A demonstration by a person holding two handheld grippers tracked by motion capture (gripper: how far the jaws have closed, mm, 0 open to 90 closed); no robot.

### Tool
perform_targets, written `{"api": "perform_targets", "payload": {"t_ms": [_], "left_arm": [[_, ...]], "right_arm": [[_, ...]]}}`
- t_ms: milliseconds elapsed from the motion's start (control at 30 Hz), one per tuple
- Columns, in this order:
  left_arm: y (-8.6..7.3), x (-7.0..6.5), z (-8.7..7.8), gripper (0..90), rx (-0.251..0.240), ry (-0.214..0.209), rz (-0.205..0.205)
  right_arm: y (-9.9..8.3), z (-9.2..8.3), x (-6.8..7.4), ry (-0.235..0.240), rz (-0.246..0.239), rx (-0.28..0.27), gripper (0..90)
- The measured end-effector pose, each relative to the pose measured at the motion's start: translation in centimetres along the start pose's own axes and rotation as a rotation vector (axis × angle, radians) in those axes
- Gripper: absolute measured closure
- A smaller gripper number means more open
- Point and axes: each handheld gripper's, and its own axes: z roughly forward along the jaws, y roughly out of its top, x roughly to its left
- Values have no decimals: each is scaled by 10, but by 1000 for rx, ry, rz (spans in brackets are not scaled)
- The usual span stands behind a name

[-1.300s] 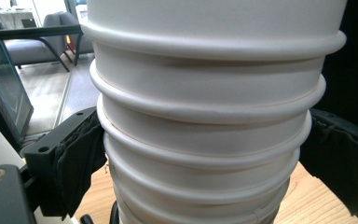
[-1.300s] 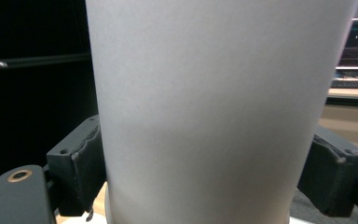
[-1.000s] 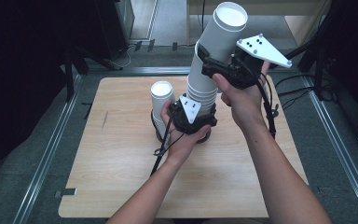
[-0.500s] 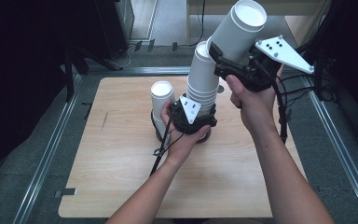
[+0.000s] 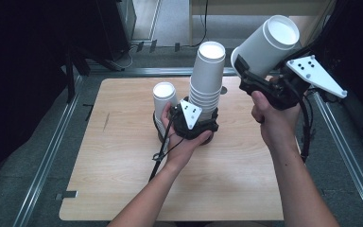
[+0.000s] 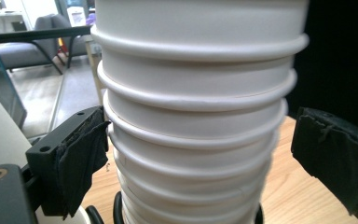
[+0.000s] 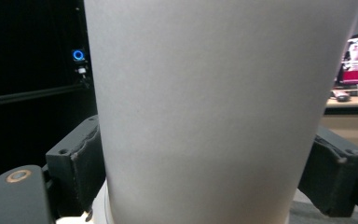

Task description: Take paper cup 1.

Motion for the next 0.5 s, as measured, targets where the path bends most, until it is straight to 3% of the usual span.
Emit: {"api": "perform_targets", "payload": {"t_ms": [300,500], "left_arm": [[-2,-1,-29,22,-7,-70,9],[-11,8,-47,22,-6,-91,-11]], "right_arm": [[-23,-22,-19,-39,-2,28,132],[-55,-33,-36,-78,7,76,131]]}}
